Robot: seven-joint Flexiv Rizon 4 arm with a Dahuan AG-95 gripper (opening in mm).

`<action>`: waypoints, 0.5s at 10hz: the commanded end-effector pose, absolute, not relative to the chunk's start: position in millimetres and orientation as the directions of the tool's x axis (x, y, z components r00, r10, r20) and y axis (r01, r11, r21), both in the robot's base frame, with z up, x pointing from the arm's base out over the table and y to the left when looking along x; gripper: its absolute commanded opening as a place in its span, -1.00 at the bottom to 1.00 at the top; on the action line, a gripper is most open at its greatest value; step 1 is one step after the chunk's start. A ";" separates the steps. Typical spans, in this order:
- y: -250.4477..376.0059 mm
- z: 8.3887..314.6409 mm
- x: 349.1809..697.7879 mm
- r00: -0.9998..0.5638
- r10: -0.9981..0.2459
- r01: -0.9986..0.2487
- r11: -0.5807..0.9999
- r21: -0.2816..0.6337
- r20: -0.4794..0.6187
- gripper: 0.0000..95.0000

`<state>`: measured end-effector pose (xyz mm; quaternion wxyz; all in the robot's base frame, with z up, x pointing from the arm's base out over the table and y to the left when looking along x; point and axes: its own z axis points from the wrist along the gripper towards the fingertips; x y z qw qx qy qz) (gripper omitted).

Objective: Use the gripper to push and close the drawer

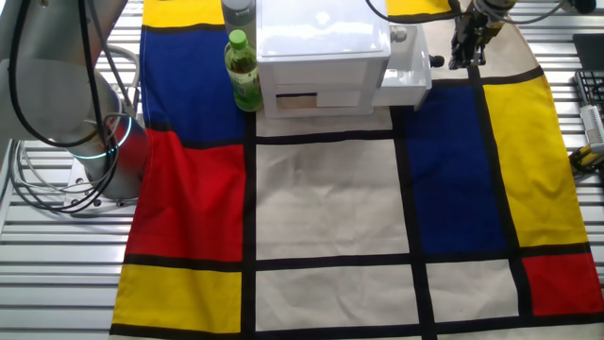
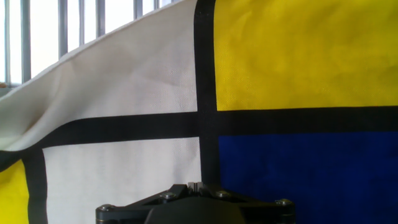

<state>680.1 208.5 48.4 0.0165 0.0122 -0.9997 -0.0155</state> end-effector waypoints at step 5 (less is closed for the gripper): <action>208.5 48.4 679.7 -0.999 -0.031 -0.030 0.999 0.034 0.030 -1.00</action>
